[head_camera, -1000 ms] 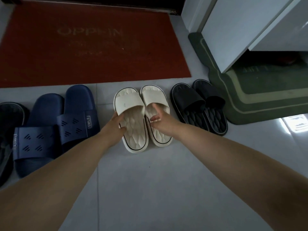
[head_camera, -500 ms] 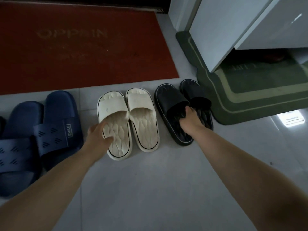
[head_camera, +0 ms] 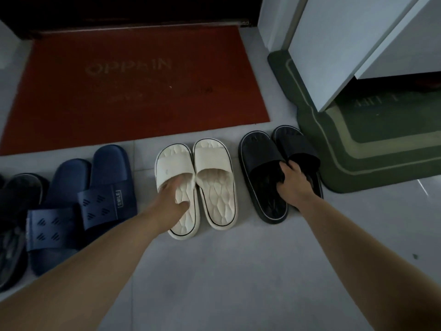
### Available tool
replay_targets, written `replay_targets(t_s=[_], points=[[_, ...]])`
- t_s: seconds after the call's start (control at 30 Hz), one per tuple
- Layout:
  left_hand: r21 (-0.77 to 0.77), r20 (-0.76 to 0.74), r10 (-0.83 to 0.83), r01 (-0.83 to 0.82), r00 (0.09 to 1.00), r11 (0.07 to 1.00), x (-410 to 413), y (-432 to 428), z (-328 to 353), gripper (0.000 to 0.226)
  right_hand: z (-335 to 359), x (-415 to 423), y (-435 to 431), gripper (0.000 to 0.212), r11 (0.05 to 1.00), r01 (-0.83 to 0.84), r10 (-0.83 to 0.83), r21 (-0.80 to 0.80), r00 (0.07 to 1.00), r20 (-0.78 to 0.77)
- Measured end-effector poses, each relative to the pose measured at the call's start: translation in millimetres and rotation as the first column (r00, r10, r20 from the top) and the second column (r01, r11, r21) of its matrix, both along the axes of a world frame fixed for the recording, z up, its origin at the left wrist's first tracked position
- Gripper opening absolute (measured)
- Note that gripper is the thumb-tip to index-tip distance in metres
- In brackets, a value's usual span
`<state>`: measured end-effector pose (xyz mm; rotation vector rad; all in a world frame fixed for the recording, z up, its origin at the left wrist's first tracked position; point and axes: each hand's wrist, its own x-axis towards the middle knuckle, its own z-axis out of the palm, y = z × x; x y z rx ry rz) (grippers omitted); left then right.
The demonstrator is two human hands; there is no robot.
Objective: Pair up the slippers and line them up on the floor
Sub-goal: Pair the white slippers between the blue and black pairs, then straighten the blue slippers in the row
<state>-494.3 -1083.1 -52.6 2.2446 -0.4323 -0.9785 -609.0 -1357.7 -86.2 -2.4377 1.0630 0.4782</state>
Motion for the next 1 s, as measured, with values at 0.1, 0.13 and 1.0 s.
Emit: replay_targets(t_s=[0.1, 0.13, 1.0], points=[[0.003, 0.040, -0.039, 0.039, 0.998, 0.999, 17.1, 27.1, 4.7, 0.067, 1.7, 4.1, 7.9, 0.066, 0.999, 0.017, -0.020, -0.048, 0.998, -0.060], [-0.007, 0.059, -0.042, 0.043, 0.997, 0.999, 24.9, 42.1, 8.0, 0.068, 5.0, 8.0, 13.5, 0.068, 0.997, 0.041, -0.048, -0.058, 0.992, -0.118], [0.437, 0.179, -0.477, 0.365, 0.860, 0.822, 113.6, 284.1, -9.6, 0.105, 34.2, 158.8, 373.2, 0.092, 0.871, -0.487, 0.477, -0.061, 0.869, -0.130]])
